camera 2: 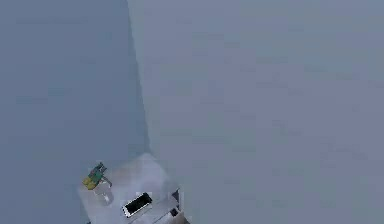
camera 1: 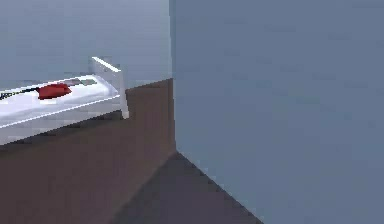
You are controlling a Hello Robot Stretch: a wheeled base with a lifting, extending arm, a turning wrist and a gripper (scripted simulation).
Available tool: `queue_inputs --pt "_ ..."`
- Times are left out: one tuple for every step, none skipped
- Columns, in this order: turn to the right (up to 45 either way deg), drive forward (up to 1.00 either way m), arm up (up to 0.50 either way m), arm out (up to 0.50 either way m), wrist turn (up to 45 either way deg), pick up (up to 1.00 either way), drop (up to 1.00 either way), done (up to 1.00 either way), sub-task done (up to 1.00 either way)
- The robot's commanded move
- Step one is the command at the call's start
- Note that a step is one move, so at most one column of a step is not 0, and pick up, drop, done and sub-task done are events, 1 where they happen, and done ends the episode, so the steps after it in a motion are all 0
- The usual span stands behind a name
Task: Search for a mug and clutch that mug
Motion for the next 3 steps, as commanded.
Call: queue_inputs --pt "-27.0 0.00 0.00 0.00 0.0 0.00 0.00 0.00 0.00" --pt "0.0 0.00 0.50 0.00 0.0 0.00 0.00 0.00 0.00" --pt "0.0 0.00 0.08 0.00 0.0 0.00 0.00 0.00 0.00"
